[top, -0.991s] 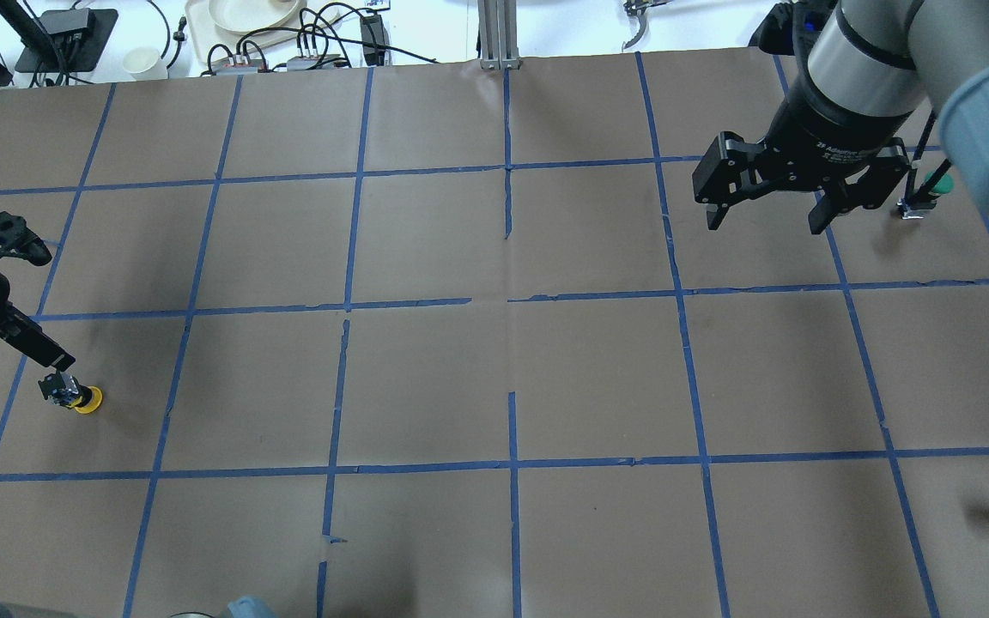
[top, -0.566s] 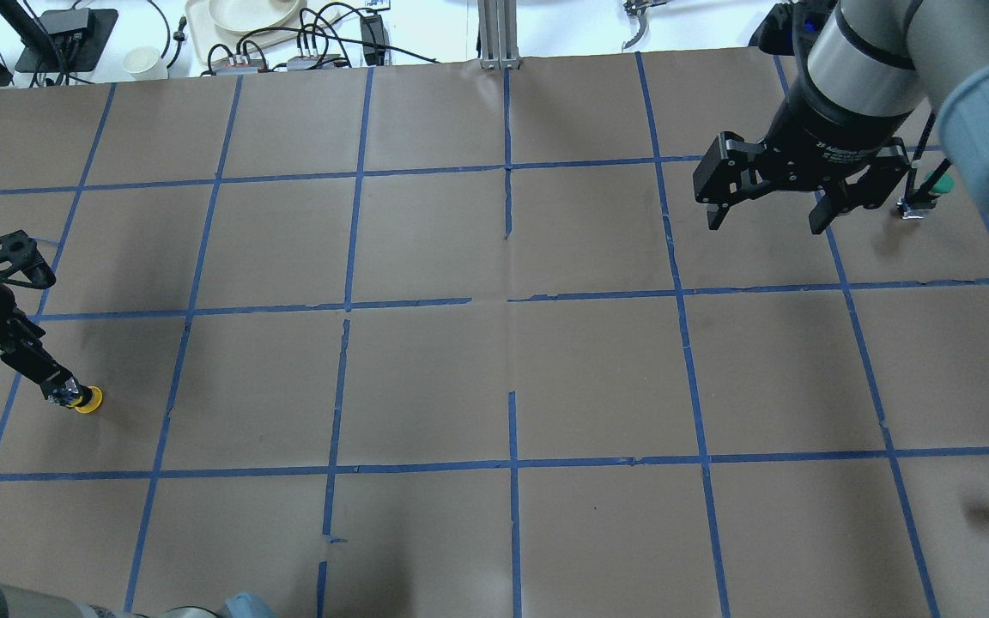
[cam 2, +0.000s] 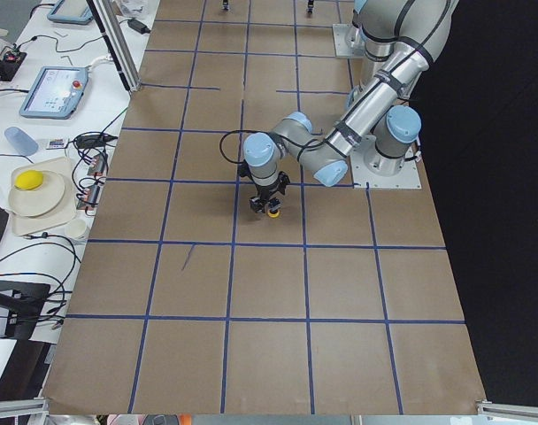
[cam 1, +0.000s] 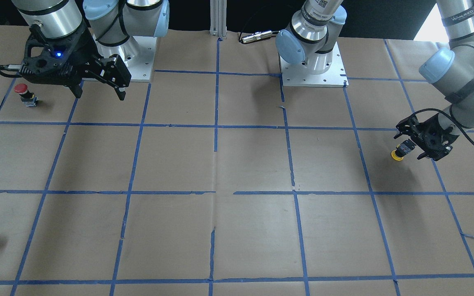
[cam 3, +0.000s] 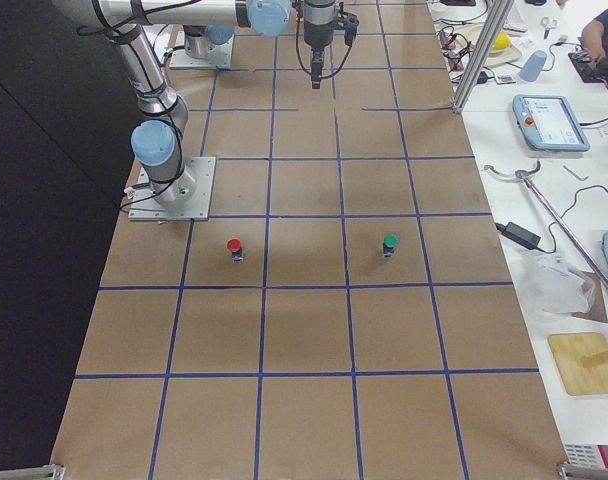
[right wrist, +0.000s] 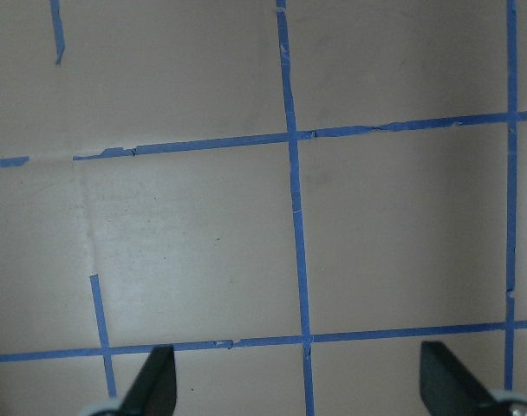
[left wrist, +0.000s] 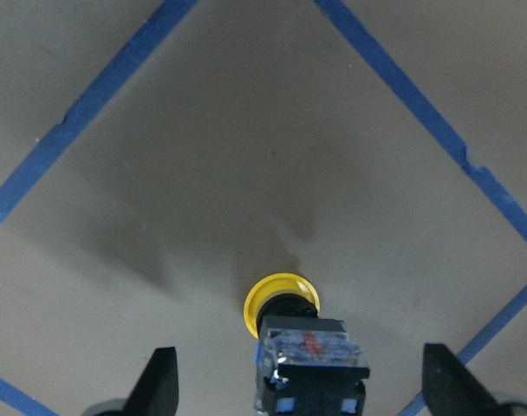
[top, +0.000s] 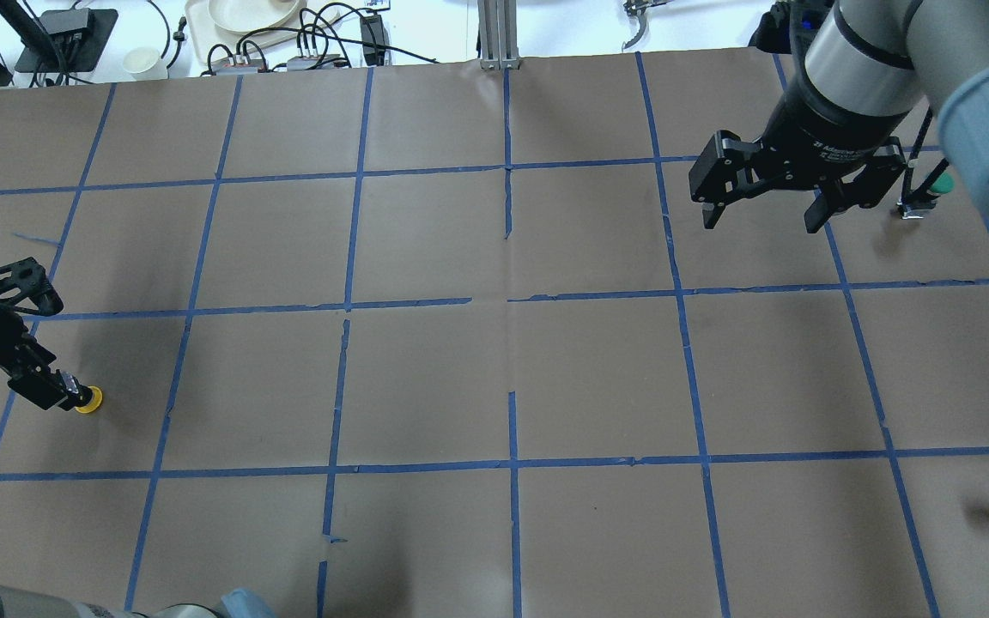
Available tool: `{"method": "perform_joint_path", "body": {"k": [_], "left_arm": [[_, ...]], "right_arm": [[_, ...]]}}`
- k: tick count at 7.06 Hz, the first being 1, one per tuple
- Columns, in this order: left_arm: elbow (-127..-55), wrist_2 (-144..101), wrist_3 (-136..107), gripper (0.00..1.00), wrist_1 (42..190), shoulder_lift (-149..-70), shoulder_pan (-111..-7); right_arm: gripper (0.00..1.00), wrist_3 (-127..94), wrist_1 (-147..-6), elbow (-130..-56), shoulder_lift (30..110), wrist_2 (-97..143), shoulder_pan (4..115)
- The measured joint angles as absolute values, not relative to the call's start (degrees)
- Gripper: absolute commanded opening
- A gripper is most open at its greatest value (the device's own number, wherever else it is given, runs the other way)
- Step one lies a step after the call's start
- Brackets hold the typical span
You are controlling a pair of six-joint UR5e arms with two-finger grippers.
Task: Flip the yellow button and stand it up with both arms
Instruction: 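Close the left gripper on the yellow button's dark base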
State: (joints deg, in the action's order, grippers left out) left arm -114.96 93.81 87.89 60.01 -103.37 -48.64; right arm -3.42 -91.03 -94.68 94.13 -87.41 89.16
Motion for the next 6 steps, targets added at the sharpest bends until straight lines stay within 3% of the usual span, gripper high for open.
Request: {"method": "perform_joint_path", "body": {"k": [2,3,6], "left_arm": [[-115.13,93.78,89.54,0.18,59.17,-103.41,-48.61],[-115.01,93.84,89.83,0.1,58.94,-103.37,-48.62],[-113.29,92.92,88.5,0.09,60.67,-102.2,-49.46]], "right_arm": [[1.0,-3.45,-91.05,-94.71,93.84,-87.64,89.2],[1.0,-3.46,-91.08,-94.74,93.76,-87.84,89.2],[1.0,-3.22,-91.65,-94.13,94.01,-87.5,89.38]]}}
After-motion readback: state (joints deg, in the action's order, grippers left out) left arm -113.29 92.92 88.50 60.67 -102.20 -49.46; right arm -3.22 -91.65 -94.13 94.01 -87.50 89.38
